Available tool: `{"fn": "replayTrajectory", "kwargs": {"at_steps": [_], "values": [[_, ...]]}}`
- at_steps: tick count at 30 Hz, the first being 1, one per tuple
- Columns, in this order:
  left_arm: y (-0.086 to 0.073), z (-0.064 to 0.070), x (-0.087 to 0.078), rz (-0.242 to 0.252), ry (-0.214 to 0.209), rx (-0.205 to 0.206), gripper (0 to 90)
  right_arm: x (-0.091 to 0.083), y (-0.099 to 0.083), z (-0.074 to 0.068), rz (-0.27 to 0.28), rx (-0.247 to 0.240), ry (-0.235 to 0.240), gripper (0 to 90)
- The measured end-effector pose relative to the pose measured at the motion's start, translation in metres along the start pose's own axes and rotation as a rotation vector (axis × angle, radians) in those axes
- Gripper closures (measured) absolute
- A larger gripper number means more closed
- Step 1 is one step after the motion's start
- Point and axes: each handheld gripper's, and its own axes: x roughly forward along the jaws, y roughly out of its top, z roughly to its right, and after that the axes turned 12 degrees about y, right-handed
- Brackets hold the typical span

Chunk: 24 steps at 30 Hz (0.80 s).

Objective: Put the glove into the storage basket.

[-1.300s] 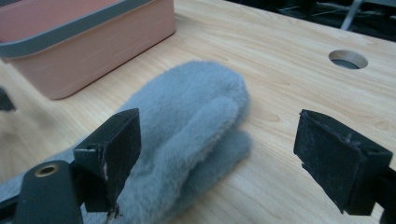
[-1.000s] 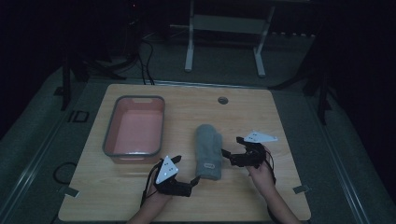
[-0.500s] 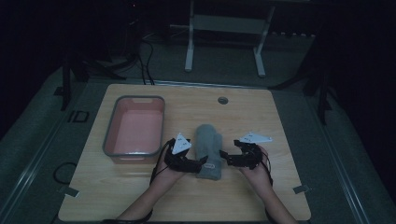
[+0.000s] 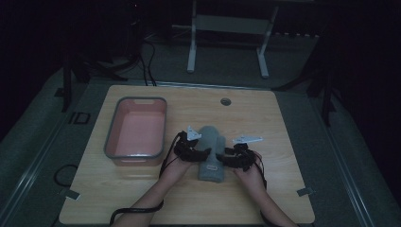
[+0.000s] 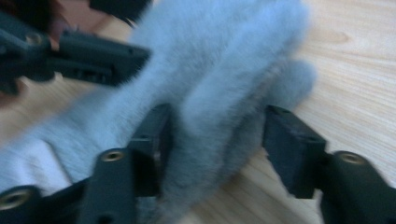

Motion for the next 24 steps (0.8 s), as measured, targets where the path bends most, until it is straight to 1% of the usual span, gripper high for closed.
{"fn": "replayTrajectory", "kwargs": {"at_steps": [1,2,3,4,6,7,8,10,11,12,13,14,15,17,18,19,21,24], "values": [[-0.001,-0.001,0.002,-0.002,-0.010,-0.012,27.5,0.002,-0.001,0.001,-0.012,-0.006,-0.015,37.9],[-0.002,-0.001,0.003,-0.007,-0.006,-0.011,27.4,0.003,-0.001,0.004,-0.014,0.008,-0.001,37.2],[-0.002,-0.001,0.005,-0.011,-0.018,-0.022,27.4,0.004,-0.001,0.007,-0.017,0.029,0.014,34.8],[-0.003,-0.002,0.007,-0.018,-0.031,-0.029,27.4,0.005,-0.001,0.010,-0.024,0.038,0.018,33.1],[-0.004,-0.005,0.012,-0.036,-0.041,-0.039,26.5,0.007,-0.001,0.013,-0.036,0.053,0.034,30.7],[-0.004,-0.007,0.014,-0.048,-0.061,-0.054,25.2,0.008,-0.001,0.015,-0.040,0.059,0.038,30.5],[-0.005,-0.010,0.016,-0.064,-0.070,-0.072,25.1,0.009,-0.001,0.016,-0.046,0.061,0.047,30.5],[-0.006,-0.013,0.019,-0.077,-0.090,-0.093,22.2,0.011,-0.001,0.020,-0.058,0.087,0.073,30.7],[-0.007,-0.014,0.020,-0.083,-0.093,-0.101,22.2,0.011,-0.001,0.022,-0.057,0.085,0.086,32.0],[-0.007,-0.014,0.021,-0.087,-0.096,-0.100,21.2,0.011,-0.001,0.023,-0.058,0.078,0.093,32.7],[-0.007,-0.015,0.023,-0.092,-0.101,-0.098,21.2,0.012,0.000,0.023,-0.062,0.072,0.096,36.6],[-0.007,-0.015,0.024,-0.100,-0.102,-0.096,21.2,0.012,0.000,0.023,-0.069,0.070,0.111,41.8],[-0.007,-0.016,0.026,-0.107,-0.113,-0.104,21.2,0.012,0.000,0.023,-0.070,0.071,0.125,45.0],[-0.007,-0.017,0.028,-0.117,-0.124,-0.103,21.2,0.013,0.000,0.023,-0.075,0.065,0.140,50.0],[-0.007,-0.017,0.030,-0.119,-0.134,-0.106,21.3,0.013,0.000,0.024,-0.074,0.069,0.147,52.3],[-0.008,-0.018,0.031,-0.120,-0.149,-0.105,22.2,0.013,-0.001,0.024,-0.075,0.068,0.155,55.0],[-0.007,-0.018,0.033,-0.117,-0.167,-0.097,25.7,0.014,-0.001,0.024,-0.078,0.065,0.164,58.3],[-0.007,-0.017,0.034,-0.115,-0.182,-0.093,33.0,0.014,0.001,0.025,-0.093,0.064,0.173,61.5]]}}
